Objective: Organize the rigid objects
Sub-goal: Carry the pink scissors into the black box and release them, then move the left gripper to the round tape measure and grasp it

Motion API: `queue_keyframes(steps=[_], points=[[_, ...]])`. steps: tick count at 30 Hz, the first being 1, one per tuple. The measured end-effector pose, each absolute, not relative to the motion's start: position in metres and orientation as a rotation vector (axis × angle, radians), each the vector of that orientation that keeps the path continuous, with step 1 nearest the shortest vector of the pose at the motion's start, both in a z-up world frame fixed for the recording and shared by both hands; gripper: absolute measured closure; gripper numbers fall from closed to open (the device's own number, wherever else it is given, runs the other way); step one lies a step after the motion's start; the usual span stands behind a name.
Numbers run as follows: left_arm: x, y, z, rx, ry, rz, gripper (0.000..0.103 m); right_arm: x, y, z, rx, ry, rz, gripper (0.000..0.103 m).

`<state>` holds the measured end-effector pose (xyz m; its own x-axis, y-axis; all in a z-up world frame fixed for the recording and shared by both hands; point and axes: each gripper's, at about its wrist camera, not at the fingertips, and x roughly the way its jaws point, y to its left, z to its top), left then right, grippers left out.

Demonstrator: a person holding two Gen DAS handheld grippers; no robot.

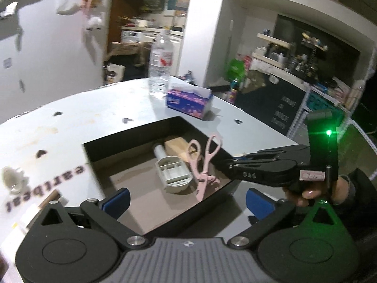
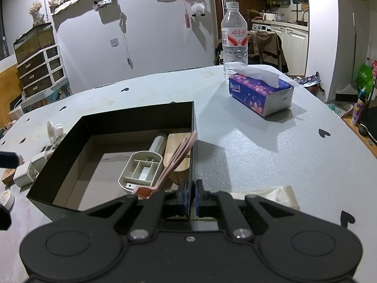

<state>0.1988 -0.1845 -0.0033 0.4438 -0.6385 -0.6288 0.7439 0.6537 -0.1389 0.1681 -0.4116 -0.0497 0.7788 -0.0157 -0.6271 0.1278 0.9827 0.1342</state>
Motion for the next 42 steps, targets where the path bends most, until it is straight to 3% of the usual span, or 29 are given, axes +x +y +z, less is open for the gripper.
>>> queue_keyframes(steps=[34,38,42], points=[[0.158,-0.044,-0.066,-0.057,0.571,0.056,0.0,0.166,-0.41,-0.051,0.173,0.665,-0.087,0.096],[0.166,-0.036,-0.073,-0.095,0.58,0.107,0.003,0.166,-0.41,-0.051,0.173,0.665,-0.087,0.096],[0.174,-0.033,-0.079,-0.118,0.596,0.145,0.015,0.166,-0.41,-0.051,0.171,0.665,-0.087,0.096]])
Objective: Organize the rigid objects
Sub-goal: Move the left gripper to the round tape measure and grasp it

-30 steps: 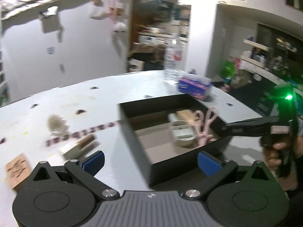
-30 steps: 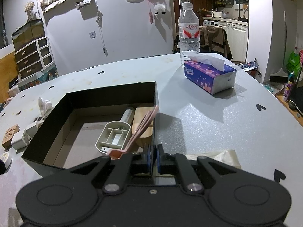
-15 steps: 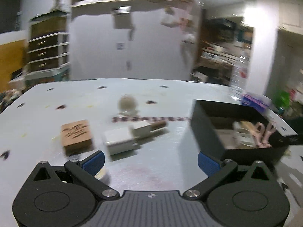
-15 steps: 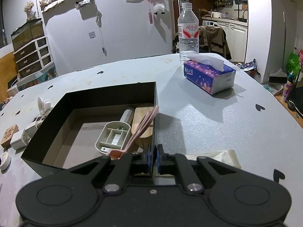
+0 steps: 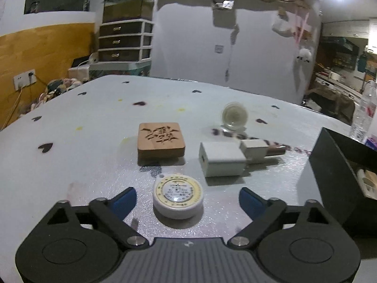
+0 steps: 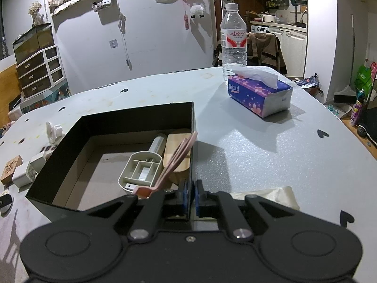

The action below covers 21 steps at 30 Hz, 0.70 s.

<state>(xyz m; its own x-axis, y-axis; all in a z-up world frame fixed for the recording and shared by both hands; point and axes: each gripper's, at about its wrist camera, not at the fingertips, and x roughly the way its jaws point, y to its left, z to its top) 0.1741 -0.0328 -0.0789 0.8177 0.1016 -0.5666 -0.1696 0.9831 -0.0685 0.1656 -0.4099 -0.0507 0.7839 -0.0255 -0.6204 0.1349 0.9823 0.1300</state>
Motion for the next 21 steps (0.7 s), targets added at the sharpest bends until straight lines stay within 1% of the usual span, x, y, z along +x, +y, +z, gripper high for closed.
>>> queue_keyframes(steps=[5,7,10,17,21], points=[[0.185,-0.035,-0.086,-0.105,0.628,0.191,0.031,0.166,-0.41,-0.051,0.171,0.665,-0.088,0.096],[0.187,-0.035,-0.088,-0.095,0.628,0.209,0.041,0.166,-0.41,-0.051,0.172,0.665,-0.088,0.096],[0.186,-0.035,-0.089,-0.089,0.62,0.216,0.049,0.166,-0.41,-0.051,0.172,0.665,-0.088,0.096],[0.184,-0.034,-0.086,-0.085,0.623,0.194,0.05,0.166,-0.41,-0.051,0.171,0.665,-0.088,0.097],[0.177,-0.034,-0.074,-0.108,0.575,0.155,0.05,0.166,-0.41,-0.051,0.169,0.665,-0.088,0.096]])
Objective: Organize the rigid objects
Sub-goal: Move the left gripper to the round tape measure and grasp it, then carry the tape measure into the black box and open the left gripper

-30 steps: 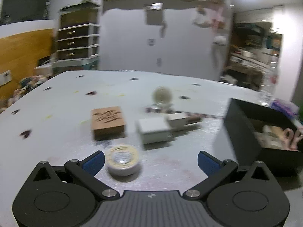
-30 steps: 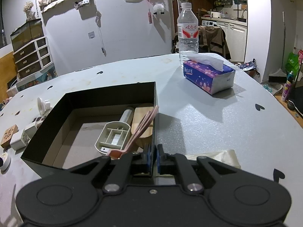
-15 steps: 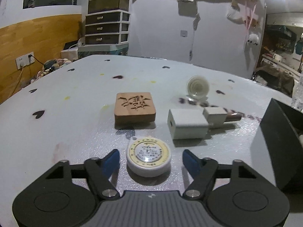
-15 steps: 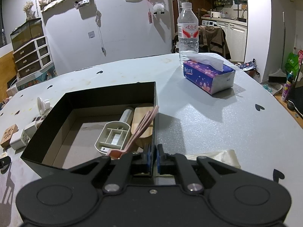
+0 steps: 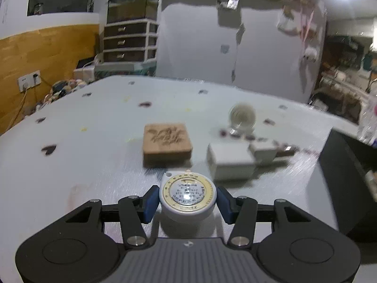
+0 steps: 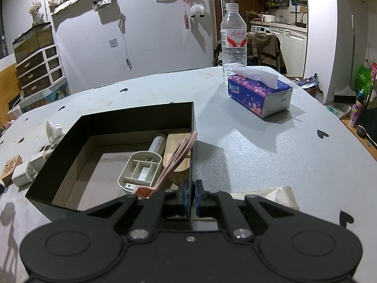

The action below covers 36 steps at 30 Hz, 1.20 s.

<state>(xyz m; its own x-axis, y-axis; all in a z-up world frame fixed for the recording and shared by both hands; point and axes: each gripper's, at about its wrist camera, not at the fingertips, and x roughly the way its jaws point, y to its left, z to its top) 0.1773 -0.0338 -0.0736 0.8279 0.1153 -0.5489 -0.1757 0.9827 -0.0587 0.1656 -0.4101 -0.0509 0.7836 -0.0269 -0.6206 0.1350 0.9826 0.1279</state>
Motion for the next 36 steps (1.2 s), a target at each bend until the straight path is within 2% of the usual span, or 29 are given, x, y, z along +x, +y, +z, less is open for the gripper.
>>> queue_keyframes(steps=[7,15,22,30,36], points=[[0.168,-0.056,-0.036,-0.149,0.498,-0.092,0.05,0.166,-0.41,-0.051,0.17,0.665,-0.087,0.096],[0.171,-0.133,-0.019,-0.03,0.468,-0.445,0.05,0.165,-0.41,-0.051,0.171,0.664,-0.088,0.096],[0.198,-0.194,-0.031,0.075,0.587,-0.579,0.05,0.164,-0.411,-0.051,0.178,0.657,-0.082,0.096],[0.233,-0.22,-0.048,0.073,0.795,-0.589,0.05,0.164,-0.414,-0.052,0.19,0.65,-0.069,0.095],[0.234,-0.228,-0.048,0.097,0.821,-0.598,0.05,0.164,-0.415,-0.053,0.193,0.648,-0.064,0.095]])
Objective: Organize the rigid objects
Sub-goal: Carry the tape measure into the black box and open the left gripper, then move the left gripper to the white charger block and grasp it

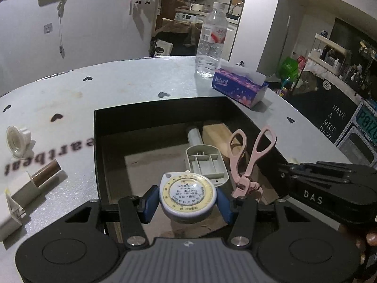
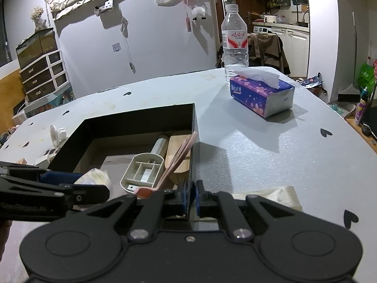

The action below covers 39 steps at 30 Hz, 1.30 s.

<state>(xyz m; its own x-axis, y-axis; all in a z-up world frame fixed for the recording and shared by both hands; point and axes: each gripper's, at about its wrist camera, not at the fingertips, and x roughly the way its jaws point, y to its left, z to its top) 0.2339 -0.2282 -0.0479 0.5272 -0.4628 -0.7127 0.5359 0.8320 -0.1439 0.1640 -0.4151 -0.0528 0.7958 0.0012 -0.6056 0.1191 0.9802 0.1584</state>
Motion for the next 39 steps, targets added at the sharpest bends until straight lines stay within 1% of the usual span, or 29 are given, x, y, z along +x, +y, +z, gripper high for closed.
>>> queue_keyframes(steps=[2,3,4,5,24,26,27,28,33,39], points=[[0.235,-0.225,-0.047,0.077,0.829,-0.612,0.046,0.164,-0.415,-0.053,0.194,0.648,-0.063,0.095],[0.235,-0.224,-0.046,0.059,0.84,-0.625,0.04,0.164,-0.416,-0.053,0.196,0.648,-0.062,0.095],[0.234,-0.224,-0.045,0.05,0.843,-0.635,0.031,0.164,-0.415,-0.053,0.195,0.647,-0.062,0.095],[0.234,-0.225,-0.045,0.051,0.847,-0.638,0.028,0.163,-0.415,-0.053,0.195,0.647,-0.062,0.095],[0.211,-0.208,-0.026,0.043,0.791,-0.647,0.019,0.164,-0.415,-0.053,0.194,0.648,-0.062,0.095],[0.207,-0.205,-0.024,0.045,0.775,-0.639,0.014,0.163,-0.415,-0.053,0.192,0.648,-0.063,0.095],[0.205,-0.203,-0.022,0.046,0.766,-0.633,0.008,0.163,-0.415,-0.053,0.191,0.648,-0.063,0.095],[0.202,-0.2,-0.02,0.046,0.753,-0.629,0.005,0.163,-0.415,-0.053,0.191,0.648,-0.064,0.095],[0.195,-0.186,-0.012,0.035,0.708,-0.597,0.001,0.163,-0.415,-0.053,0.188,0.649,-0.065,0.095],[0.193,-0.159,-0.006,-0.012,0.654,-0.498,0.0,0.164,-0.414,-0.053,0.181,0.652,-0.072,0.095]])
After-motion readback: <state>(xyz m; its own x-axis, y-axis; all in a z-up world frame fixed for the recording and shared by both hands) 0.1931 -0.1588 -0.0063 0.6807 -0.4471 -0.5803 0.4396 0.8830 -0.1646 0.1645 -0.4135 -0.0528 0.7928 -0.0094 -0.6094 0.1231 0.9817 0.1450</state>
